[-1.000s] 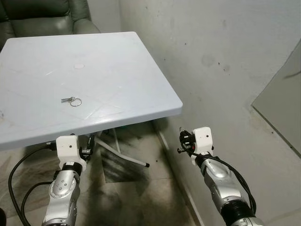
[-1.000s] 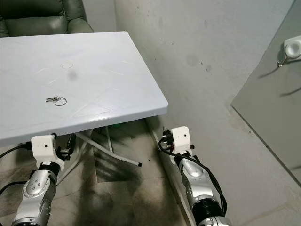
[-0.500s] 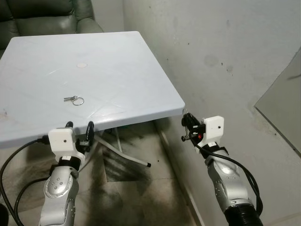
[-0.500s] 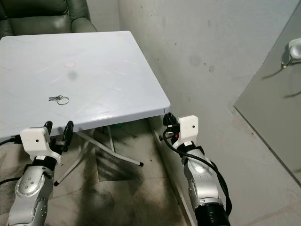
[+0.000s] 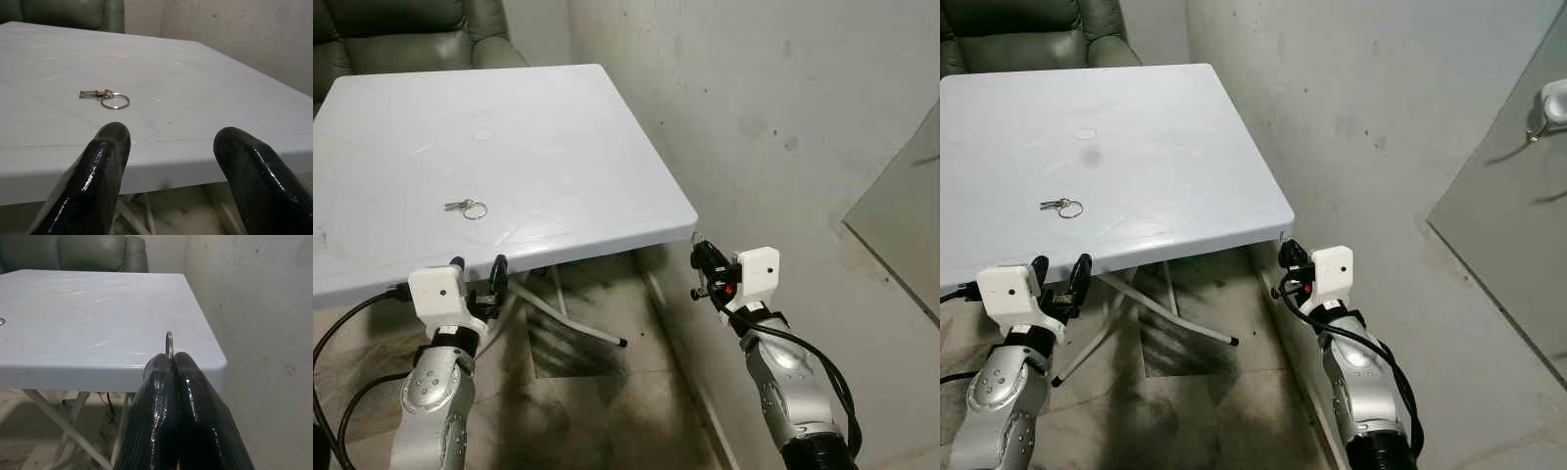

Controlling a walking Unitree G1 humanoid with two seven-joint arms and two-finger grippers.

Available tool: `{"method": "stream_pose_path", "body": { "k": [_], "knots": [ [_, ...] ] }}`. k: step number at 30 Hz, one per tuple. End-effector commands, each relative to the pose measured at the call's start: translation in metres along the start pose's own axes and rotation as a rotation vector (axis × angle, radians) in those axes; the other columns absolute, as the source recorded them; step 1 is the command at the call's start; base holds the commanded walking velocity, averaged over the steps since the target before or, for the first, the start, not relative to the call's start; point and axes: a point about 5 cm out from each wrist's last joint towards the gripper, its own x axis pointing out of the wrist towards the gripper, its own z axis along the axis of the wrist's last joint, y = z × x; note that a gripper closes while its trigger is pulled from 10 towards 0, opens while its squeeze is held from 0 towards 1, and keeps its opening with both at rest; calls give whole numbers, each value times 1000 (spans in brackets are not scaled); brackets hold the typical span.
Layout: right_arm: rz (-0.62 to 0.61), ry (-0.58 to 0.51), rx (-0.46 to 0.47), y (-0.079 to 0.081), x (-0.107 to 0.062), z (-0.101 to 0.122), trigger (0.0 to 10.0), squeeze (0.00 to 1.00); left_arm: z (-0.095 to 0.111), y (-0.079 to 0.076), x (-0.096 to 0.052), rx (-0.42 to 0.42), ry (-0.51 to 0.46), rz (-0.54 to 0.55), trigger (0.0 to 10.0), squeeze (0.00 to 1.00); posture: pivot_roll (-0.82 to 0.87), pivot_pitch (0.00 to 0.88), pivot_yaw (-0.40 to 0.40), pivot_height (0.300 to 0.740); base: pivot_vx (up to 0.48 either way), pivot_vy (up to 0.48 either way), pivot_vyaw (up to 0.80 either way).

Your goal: Hang keys on a hook

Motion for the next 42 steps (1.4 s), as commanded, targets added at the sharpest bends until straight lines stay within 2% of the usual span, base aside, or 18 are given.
{"method": "stream_pose_path", "body": {
  "k": [1,33,42],
  "knots": [
    [18,-12,-1,2,1,4,10000,0,1,3,-2,-3,5,12,10000,0,-60,38,-27,740,0,345,0],
    [56,-3,-18,3,3,5,10000,0,-1,3,-1,-18,12,32,10000,0,-49,9,-50,740,0,427,0],
    [67,32,-22,3,2,2,10000,0,-5,2,-3,-9,30,53,10000,0,-47,8,-56,740,0,101,-86]
  ]
}}
